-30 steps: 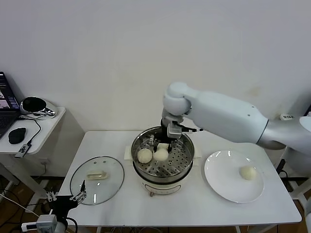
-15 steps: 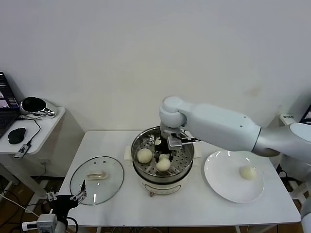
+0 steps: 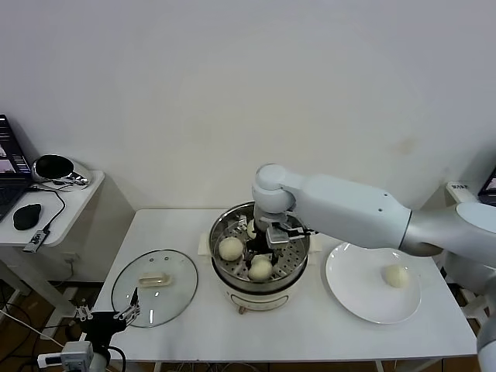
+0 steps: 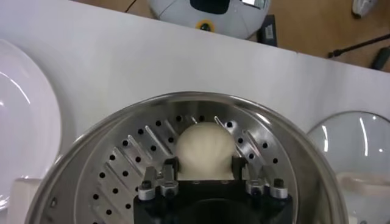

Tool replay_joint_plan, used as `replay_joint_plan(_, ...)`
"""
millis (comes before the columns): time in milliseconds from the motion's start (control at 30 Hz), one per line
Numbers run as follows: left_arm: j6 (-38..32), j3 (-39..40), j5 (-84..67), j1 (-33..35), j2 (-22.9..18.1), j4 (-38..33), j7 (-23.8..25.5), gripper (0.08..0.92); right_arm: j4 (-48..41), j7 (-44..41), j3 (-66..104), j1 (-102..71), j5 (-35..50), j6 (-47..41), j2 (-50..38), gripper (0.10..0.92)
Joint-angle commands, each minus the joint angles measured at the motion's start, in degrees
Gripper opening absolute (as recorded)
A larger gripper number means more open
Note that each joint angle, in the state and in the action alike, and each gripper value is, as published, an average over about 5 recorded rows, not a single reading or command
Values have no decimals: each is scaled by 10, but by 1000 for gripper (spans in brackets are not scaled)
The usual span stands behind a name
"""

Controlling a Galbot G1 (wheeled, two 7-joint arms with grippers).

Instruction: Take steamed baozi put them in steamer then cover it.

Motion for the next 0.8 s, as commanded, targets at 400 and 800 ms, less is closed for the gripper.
replay_joint_plan(400, 2, 0, -1, 0, 2, -8, 4, 823, 45, -24, 69, 91, 82, -204, -117, 823)
replay_joint_plan(800, 8, 6, -6, -1, 12, -10, 12, 823, 34, -30, 33, 137, 215, -590, -308, 823)
